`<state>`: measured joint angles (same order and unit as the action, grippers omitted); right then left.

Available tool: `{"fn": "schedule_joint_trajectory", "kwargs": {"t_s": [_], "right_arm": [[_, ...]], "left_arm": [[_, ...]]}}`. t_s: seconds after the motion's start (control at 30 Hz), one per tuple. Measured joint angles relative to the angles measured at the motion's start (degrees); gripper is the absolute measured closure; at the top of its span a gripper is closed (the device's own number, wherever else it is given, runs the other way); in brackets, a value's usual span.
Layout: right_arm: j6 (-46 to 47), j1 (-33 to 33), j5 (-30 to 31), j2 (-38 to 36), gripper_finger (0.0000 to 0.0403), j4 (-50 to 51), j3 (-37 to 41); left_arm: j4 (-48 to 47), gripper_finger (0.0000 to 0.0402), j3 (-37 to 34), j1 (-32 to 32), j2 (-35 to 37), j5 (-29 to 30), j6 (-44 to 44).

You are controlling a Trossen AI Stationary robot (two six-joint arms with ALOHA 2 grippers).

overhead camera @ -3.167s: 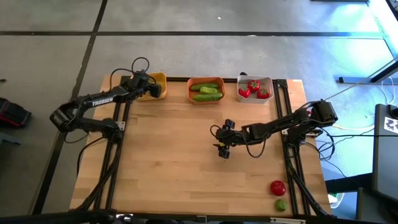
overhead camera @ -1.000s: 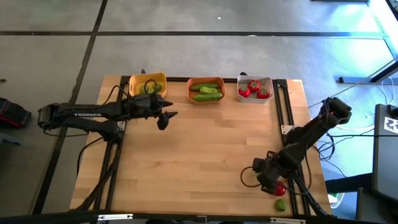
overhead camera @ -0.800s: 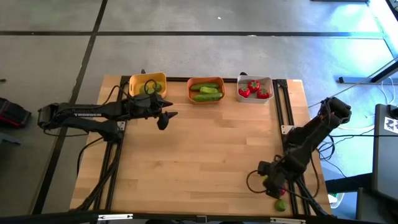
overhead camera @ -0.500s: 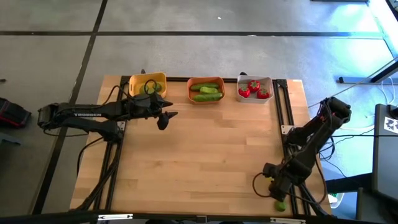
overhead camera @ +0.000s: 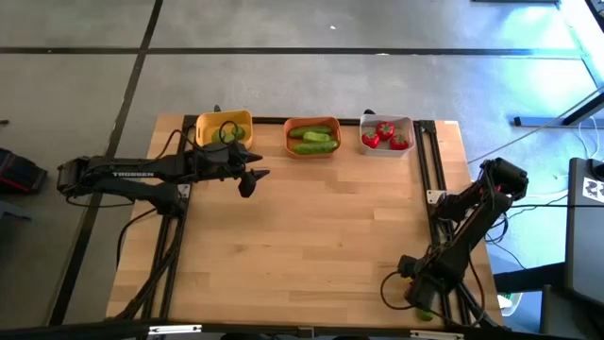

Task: Sort produce into baskets
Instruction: Put the tomato into the white bin

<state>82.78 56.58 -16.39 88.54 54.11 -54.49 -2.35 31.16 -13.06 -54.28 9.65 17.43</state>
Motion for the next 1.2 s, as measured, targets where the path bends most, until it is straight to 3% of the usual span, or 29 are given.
{"fn": "schedule_joint_trajectory", "kwargs": {"t_s": [0.33, 0.63, 0.77, 1.2], "right_arm": [[-1.1, 0.0, -1.2, 2.0, 0.0126, -2.0, 2.3], [-5.5, 0.0, 0.9, 2.1, 0.0224, -1.6, 2.3], [-6.7, -0.1, 1.8, 1.8, 0.0236, -1.4, 2.0], [-19.3, -7.8, 20.6, 2.0, 0.0235, 7.6, -8.7]], "left_arm": [[0.0, 0.0120, 0.0, 0.0, 0.0, 0.0, 0.0], [0.0, 0.0120, 0.0, 0.0, 0.0, 0.0, 0.0], [0.0, 0.0120, 0.0, 0.0, 0.0, 0.0, 0.0], [-0.1, 0.0120, 0.0, 0.0, 0.0, 0.0, 0.0]]}}
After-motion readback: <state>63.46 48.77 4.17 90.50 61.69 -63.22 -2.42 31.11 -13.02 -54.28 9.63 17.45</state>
